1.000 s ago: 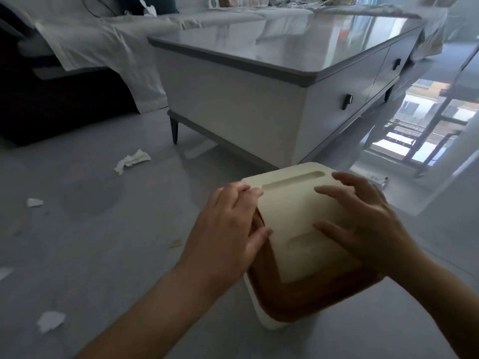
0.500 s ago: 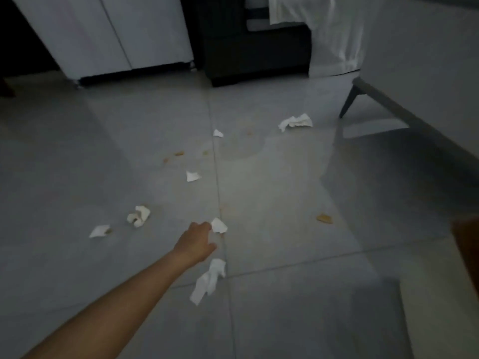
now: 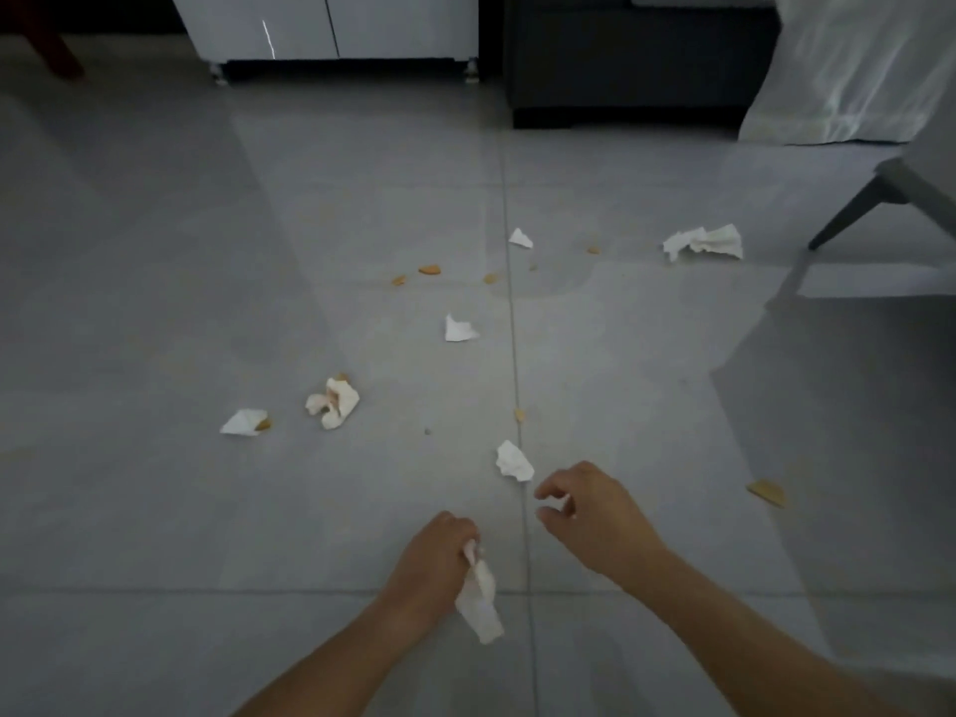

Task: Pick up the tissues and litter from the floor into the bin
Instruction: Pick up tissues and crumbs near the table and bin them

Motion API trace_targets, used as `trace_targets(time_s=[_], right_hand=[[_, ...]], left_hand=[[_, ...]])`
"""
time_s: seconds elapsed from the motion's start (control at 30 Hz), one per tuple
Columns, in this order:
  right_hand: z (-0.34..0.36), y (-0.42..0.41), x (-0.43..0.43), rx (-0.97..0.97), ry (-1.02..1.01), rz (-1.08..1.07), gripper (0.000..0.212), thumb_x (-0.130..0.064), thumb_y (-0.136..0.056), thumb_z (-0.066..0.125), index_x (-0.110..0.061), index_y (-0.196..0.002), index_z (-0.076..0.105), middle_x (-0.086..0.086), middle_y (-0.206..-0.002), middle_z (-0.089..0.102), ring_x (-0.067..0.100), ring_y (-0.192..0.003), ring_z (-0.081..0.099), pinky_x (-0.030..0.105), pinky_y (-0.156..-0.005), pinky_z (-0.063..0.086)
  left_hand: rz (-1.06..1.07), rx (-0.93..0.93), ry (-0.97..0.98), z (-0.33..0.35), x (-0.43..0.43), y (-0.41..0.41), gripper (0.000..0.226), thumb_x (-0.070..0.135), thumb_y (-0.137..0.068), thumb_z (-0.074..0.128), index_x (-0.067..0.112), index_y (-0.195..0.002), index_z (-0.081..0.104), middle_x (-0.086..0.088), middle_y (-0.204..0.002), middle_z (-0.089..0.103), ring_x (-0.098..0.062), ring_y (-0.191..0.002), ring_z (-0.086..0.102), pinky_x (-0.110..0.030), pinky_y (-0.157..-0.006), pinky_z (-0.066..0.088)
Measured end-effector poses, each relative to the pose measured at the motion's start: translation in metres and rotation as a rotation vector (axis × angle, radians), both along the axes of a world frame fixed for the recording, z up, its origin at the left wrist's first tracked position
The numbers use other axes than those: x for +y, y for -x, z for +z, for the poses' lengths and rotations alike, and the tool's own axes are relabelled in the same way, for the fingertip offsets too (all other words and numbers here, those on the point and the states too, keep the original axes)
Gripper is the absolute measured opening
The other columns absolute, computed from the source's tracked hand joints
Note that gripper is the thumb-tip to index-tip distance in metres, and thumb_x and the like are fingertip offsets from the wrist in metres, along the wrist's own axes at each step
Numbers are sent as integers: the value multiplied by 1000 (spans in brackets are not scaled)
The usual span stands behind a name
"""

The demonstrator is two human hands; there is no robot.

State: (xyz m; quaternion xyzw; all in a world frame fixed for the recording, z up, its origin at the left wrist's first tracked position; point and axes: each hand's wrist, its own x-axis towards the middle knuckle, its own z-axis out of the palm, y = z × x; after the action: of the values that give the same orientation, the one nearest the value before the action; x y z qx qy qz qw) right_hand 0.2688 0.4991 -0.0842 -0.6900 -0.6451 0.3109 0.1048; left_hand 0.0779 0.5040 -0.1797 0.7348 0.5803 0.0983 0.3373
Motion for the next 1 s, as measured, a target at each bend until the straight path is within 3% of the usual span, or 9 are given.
trace_targets(time_s=[0.13, 0.23, 0.33, 0.43, 0.53, 0.7, 0.77, 0.83, 1.0], right_hand=[[-45, 33, 46, 119, -80, -284, 22, -12, -86, 54, -16, -105, 62, 7, -118, 55, 25, -95, 60, 31, -81, 47], [-70, 43, 63, 15, -95, -252, 29, -13, -88, 50, -20, -116, 55, 3, -127, 47, 26, -103, 57, 34, -81, 49], [-88, 45, 69, -121, -89, -125, 29, -10, -88, 47, -19, -115, 55, 4, -124, 48, 27, -108, 49, 35, -82, 47], [-94, 41, 73, -110, -103, -60, 18, -10, -89, 47, -12, -101, 60, 12, -105, 54, 31, -97, 54, 34, -75, 43], [-90, 32, 82, 82, -213, -295, 18, -8, -87, 53, -9, -101, 63, 14, -97, 63, 29, -90, 60, 26, -76, 40], [-85, 19, 123, 168, -271, -533, 27, -13, -83, 62, -9, -110, 59, -8, -62, 54, 20, -71, 55, 12, -61, 29], [-89, 19, 132, 122, -219, -507, 29, -15, -83, 62, -8, -111, 60, -4, -72, 62, 24, -82, 60, 15, -69, 34], [-96, 21, 133, 20, -167, -450, 25, -16, -83, 60, -8, -107, 63, 13, -98, 65, 31, -95, 60, 27, -80, 41], [-100, 29, 119, -50, -182, -303, 11, -12, -85, 56, -4, -89, 63, 20, -101, 57, 38, -86, 58, 37, -77, 47]], left_hand=[[408, -194, -85, 8, 37, 16, 5, 14, -83, 63, 17, -79, 64, 1, -79, 61, -16, -75, 56, -21, -67, 36], [489, -277, -78, 12, 64, 16, 4, 19, -83, 62, 17, -81, 64, -5, -84, 67, -22, -79, 61, -34, -73, 49], [555, -305, -95, 11, 83, 11, 7, 19, -83, 61, 14, -86, 65, -5, -91, 69, -22, -84, 61, -32, -76, 46], [501, -299, -94, 0, 84, 3, 9, 16, -84, 60, 12, -90, 66, -5, -95, 65, -18, -88, 58, -28, -81, 43], [364, -282, -128, -12, 73, -4, 8, 12, -85, 58, 12, -90, 64, -1, -93, 58, -13, -86, 52, -16, -73, 34], [319, -237, -116, -18, 76, -9, 21, 19, -77, 67, 14, -96, 60, 5, -98, 47, -16, -94, 52, -15, -79, 32], [291, -192, -100, -19, 76, -11, 36, 29, -70, 72, 16, -102, 60, 6, -101, 44, -12, -95, 47, -16, -82, 32], [224, -147, -120, -19, 74, -12, 39, 30, -69, 72, 16, -103, 60, 3, -104, 47, -13, -97, 46, -15, -80, 29], [105, -87, -196, -16, 73, -6, 10, 12, -81, 58, 7, -88, 63, -13, -97, 59, -29, -95, 54, -33, -83, 39]])
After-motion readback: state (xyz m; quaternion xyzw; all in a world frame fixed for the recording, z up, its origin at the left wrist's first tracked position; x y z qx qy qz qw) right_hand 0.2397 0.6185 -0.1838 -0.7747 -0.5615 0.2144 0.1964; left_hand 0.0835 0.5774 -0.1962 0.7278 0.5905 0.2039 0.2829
